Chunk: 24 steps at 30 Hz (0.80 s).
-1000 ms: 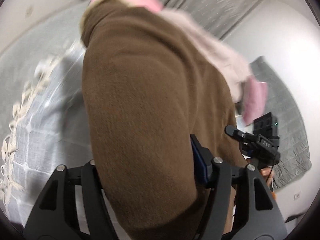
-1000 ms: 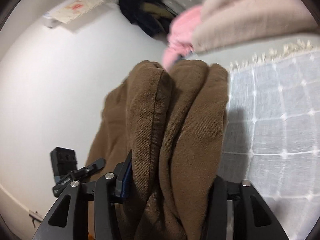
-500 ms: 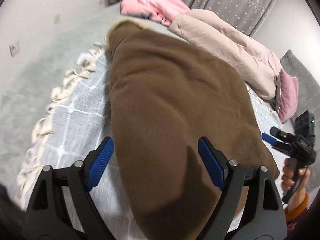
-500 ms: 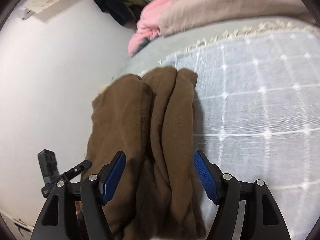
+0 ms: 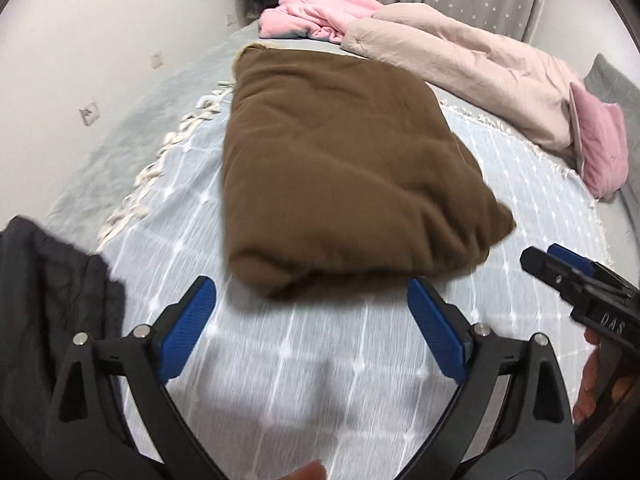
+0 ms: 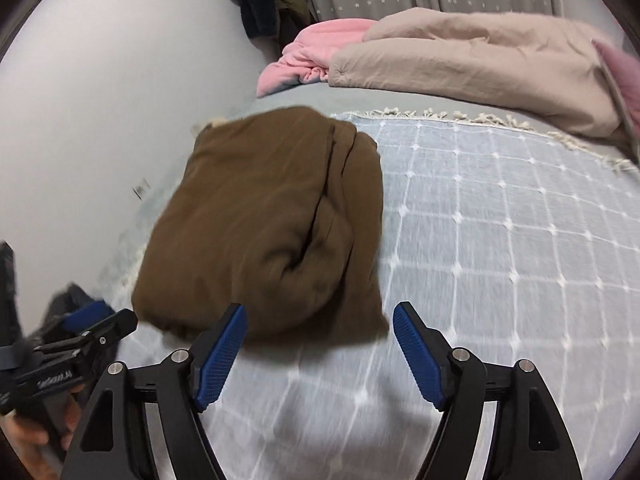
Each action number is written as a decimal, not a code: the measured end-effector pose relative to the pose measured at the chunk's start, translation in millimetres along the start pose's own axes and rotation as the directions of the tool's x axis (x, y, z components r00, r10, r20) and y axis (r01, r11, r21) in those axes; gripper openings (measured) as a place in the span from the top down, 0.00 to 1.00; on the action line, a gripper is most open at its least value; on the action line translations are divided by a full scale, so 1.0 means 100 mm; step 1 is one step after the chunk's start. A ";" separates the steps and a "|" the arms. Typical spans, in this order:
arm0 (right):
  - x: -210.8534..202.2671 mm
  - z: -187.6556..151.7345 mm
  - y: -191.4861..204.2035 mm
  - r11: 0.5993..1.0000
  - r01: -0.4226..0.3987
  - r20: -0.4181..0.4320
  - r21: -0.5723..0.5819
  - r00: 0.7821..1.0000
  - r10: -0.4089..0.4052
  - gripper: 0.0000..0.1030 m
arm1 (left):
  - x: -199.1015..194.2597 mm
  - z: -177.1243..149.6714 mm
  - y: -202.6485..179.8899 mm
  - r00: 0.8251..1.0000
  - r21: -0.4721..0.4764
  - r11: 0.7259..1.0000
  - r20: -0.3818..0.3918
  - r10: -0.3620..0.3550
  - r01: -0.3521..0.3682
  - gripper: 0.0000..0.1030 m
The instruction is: Fold large clothes
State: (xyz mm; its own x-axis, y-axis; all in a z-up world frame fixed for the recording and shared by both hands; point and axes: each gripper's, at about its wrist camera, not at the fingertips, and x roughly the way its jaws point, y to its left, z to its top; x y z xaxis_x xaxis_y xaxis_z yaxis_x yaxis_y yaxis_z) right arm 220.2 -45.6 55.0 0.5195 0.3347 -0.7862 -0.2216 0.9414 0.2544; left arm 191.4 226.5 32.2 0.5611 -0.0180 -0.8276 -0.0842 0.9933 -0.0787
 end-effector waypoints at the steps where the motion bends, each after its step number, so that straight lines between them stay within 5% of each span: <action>1: -0.01 -0.07 0.05 1.000 0.016 -0.006 -0.007 1.000 -0.016 0.24 | -0.04 -0.08 -0.01 1.000 -0.001 1.000 0.004 0.012 -0.012 0.05; 8: -0.10 -0.45 0.27 0.992 0.123 -0.031 -0.035 0.992 -0.124 0.23 | -0.05 -0.31 -0.03 0.996 0.016 0.996 -0.009 0.087 -0.087 0.04; 24: -0.18 -0.67 0.40 0.973 0.230 -0.008 0.013 0.973 -0.230 0.23 | -0.06 -0.36 0.10 0.998 -0.049 0.997 -0.007 0.057 -0.058 0.04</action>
State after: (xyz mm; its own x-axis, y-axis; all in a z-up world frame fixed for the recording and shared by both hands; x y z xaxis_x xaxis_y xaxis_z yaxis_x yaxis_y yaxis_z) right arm 146.7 -16.4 41.4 0.5502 0.1092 -0.8278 -0.0852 0.9936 0.0744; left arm 157.6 232.2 16.6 0.5491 0.0382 -0.8349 -0.1568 0.9859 -0.0579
